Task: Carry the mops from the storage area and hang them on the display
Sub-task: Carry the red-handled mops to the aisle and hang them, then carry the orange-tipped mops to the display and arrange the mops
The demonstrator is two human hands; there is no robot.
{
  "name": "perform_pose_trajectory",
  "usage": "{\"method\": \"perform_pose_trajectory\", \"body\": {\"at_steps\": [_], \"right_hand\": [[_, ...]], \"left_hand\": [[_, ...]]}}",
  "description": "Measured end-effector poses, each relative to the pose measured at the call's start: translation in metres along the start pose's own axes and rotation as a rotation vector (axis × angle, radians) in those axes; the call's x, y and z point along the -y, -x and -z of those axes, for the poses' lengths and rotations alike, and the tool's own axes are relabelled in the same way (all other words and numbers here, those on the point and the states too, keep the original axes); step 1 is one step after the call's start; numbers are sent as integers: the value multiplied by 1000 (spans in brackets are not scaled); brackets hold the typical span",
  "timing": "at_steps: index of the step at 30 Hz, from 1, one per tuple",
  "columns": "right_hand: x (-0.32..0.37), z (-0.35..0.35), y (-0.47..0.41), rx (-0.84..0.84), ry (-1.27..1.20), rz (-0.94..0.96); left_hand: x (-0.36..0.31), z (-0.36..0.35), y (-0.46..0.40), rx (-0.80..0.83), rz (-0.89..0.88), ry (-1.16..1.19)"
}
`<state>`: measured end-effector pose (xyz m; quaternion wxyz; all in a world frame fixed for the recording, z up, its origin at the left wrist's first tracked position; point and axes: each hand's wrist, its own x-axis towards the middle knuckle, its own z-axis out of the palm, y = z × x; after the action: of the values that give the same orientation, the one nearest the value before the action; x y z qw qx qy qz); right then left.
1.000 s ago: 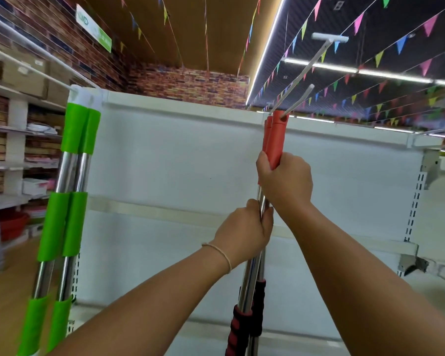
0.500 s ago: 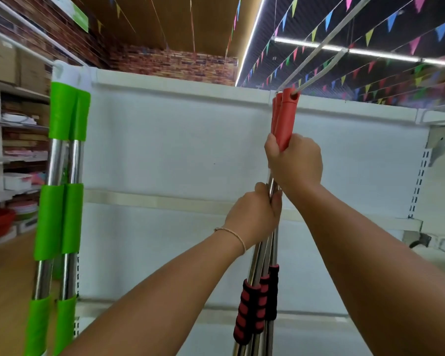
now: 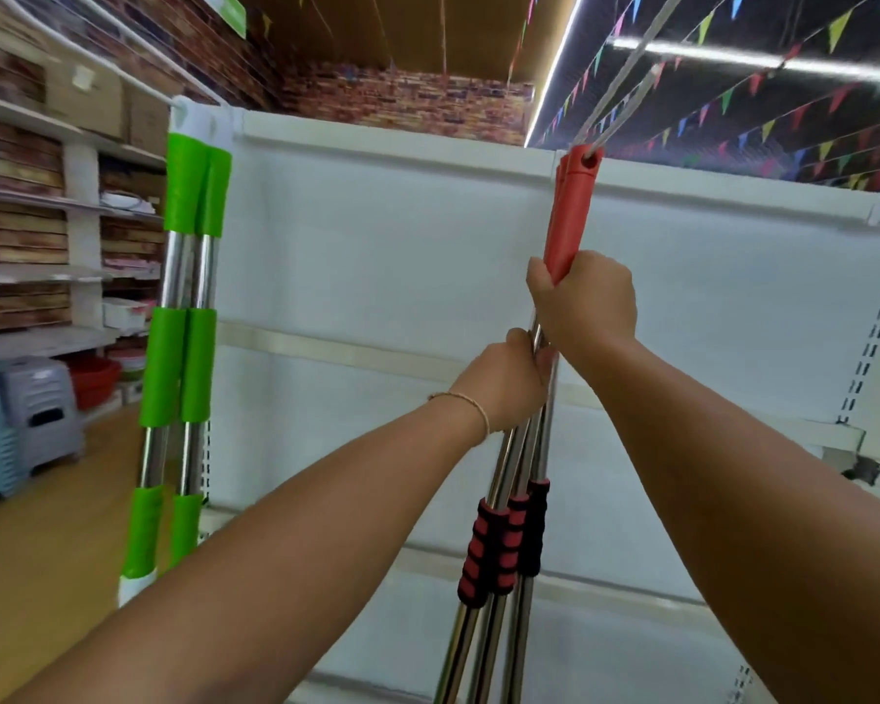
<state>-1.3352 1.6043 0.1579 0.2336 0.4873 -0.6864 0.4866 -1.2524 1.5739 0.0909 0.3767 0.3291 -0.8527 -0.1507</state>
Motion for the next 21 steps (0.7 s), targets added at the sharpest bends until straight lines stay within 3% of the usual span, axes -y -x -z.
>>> {"method": "perform_pose_trajectory", "body": {"at_steps": [8,13,21], "right_hand": [[-15,17,42,168,434,263],[-7,18,63,183,366,368],[47,-7,84,191,248,455]], "left_hand": [[10,10,47,214,37,-368],[34,22,78,271,104,-520],[58,83,111,171,184,-650]]}}
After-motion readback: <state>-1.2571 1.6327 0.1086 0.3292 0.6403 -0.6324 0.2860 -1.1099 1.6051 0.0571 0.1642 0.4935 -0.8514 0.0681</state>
